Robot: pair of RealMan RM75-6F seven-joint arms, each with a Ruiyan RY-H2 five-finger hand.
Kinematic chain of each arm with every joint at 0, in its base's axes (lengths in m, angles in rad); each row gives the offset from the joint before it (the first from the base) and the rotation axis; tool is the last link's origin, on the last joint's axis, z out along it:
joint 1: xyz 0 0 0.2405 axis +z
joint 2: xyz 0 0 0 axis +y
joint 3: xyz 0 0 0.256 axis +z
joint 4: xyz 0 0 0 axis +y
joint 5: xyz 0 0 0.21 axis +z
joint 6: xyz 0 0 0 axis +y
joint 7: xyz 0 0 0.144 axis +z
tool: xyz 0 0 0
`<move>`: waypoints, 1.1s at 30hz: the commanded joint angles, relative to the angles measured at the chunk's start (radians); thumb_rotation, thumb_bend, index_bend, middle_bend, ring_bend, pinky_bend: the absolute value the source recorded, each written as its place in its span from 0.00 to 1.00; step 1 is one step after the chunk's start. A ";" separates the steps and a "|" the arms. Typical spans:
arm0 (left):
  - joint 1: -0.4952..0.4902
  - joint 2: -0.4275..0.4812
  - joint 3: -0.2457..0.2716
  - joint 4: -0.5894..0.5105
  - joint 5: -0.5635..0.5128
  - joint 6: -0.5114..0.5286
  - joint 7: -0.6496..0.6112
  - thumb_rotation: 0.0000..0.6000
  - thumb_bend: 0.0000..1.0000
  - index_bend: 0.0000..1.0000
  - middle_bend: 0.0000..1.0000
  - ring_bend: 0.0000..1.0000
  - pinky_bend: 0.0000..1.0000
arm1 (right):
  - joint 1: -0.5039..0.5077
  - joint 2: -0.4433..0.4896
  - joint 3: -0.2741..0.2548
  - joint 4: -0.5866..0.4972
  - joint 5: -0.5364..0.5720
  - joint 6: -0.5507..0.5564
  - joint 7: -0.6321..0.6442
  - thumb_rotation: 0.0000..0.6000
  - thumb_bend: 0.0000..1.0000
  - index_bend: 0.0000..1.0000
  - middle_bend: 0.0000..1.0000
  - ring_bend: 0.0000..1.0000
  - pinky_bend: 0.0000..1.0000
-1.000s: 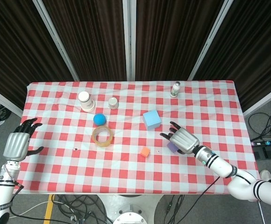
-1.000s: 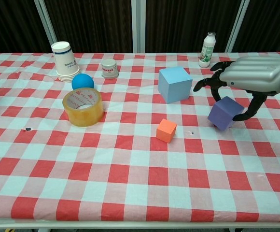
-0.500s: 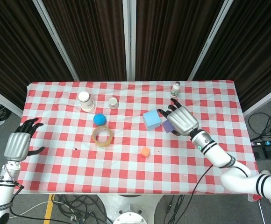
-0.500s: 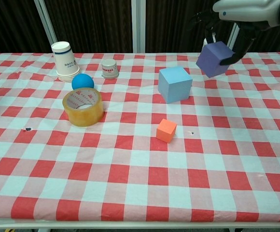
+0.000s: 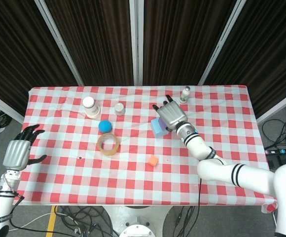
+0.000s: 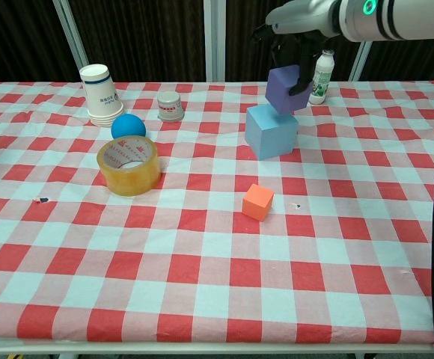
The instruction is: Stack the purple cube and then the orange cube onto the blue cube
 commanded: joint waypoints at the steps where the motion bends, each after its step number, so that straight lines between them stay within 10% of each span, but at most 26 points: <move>1: 0.000 0.000 0.000 0.001 0.002 0.001 -0.006 1.00 0.11 0.29 0.25 0.16 0.29 | 0.066 -0.055 -0.037 0.039 0.112 0.034 -0.067 1.00 0.15 0.15 0.54 0.20 0.00; 33: 0.000 -0.002 0.004 0.018 0.003 -0.006 -0.047 1.00 0.11 0.29 0.25 0.16 0.29 | 0.160 -0.151 -0.054 0.093 0.361 0.131 -0.171 1.00 0.15 0.16 0.54 0.21 0.00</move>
